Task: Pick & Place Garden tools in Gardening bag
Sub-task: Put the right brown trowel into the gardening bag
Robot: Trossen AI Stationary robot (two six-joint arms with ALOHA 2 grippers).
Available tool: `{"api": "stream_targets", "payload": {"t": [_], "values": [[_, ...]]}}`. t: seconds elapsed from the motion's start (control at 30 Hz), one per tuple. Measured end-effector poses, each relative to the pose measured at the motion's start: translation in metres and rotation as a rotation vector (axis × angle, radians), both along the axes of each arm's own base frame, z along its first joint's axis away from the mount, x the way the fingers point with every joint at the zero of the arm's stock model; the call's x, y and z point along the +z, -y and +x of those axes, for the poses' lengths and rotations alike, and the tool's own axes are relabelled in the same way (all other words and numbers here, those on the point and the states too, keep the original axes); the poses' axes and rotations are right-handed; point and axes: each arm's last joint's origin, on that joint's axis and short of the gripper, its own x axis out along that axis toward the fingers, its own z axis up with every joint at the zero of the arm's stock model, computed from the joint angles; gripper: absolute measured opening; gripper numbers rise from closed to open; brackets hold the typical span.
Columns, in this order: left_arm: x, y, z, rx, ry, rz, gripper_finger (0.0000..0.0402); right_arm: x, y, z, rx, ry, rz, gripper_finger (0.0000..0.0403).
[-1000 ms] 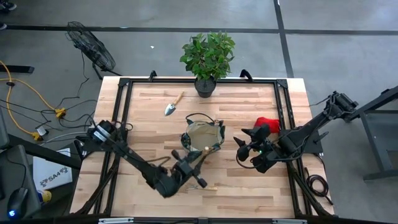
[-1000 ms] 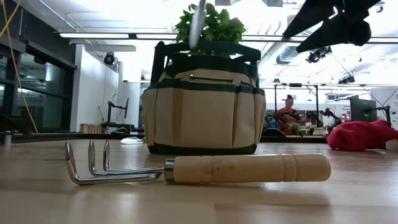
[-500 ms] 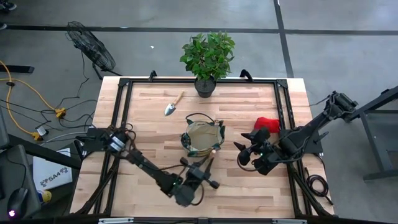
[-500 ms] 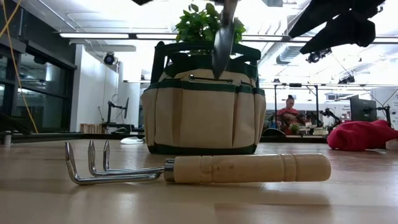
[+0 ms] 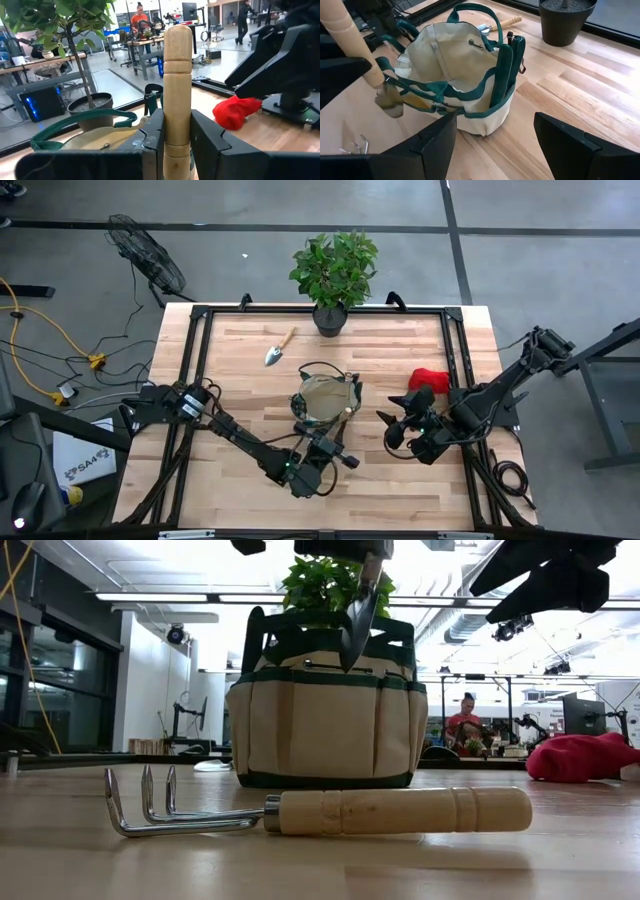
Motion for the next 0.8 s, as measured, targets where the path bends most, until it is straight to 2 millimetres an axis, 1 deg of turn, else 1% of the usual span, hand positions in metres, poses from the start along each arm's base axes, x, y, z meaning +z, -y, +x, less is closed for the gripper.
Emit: {"api": "stream_targets", "payload": {"t": [0.4,0.7,0.8], "values": [[0.0,-0.015,0.008,0.035,-0.069,0.04,0.0061,0.0,0.0,0.0,0.004,-0.004,0.005,0.0259],[0.001,-0.016,0.008,0.035,-0.124,0.071,0.0061,0.0,0.0,0.0,0.006,-0.006,0.007,0.0259],[0.006,-0.015,0.009,0.038,-0.13,0.074,0.0061,0.0,0.0,0.0,0.006,-0.007,0.005,0.0259]]}}
